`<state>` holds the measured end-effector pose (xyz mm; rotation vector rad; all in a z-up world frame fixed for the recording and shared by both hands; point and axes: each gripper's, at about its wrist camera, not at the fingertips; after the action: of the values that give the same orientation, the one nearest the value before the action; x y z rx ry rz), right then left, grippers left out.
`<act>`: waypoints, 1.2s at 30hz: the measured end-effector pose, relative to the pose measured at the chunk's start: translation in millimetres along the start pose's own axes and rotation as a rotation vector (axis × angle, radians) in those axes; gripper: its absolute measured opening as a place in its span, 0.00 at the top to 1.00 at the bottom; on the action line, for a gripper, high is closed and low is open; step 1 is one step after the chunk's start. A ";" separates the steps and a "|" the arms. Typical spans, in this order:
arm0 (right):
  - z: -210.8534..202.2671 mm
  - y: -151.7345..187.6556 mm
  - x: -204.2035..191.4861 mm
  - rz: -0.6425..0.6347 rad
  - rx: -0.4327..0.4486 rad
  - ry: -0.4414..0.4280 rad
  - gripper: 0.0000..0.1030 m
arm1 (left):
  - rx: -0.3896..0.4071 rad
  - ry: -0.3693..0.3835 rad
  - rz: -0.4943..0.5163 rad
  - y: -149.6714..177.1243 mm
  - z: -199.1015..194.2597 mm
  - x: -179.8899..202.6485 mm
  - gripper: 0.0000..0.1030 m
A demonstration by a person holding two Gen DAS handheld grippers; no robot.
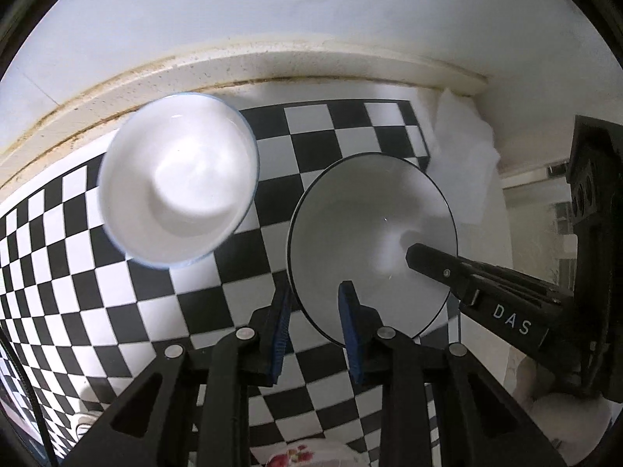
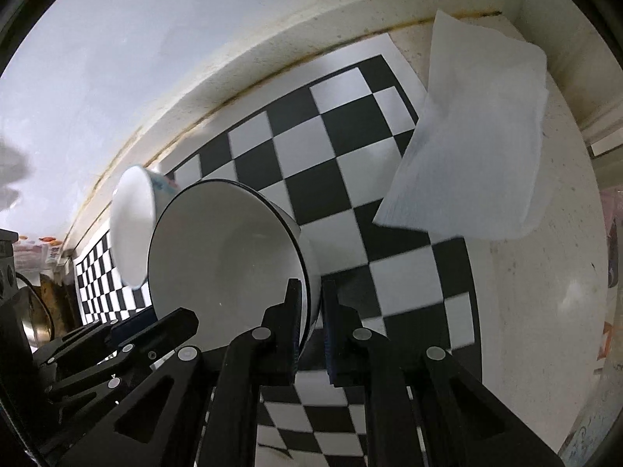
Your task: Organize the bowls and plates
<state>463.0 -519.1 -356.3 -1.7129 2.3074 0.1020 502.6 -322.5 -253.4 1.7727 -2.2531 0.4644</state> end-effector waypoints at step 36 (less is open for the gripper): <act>-49.5 259.9 -9.2 -0.037 -0.005 0.004 0.87 | -0.041 0.033 0.044 216.6 -45.4 -12.1 0.78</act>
<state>210.5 -443.0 -332.5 -1.7589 2.2789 0.0980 294.6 -247.5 -238.0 1.6865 -2.2673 0.4495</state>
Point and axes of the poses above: each gripper's, at about its wrist camera, not at the fingertips, and z roughly the way its jaws point, x to its right, y to its underside, and after that the axes turned 8 degrees about y, right-handed
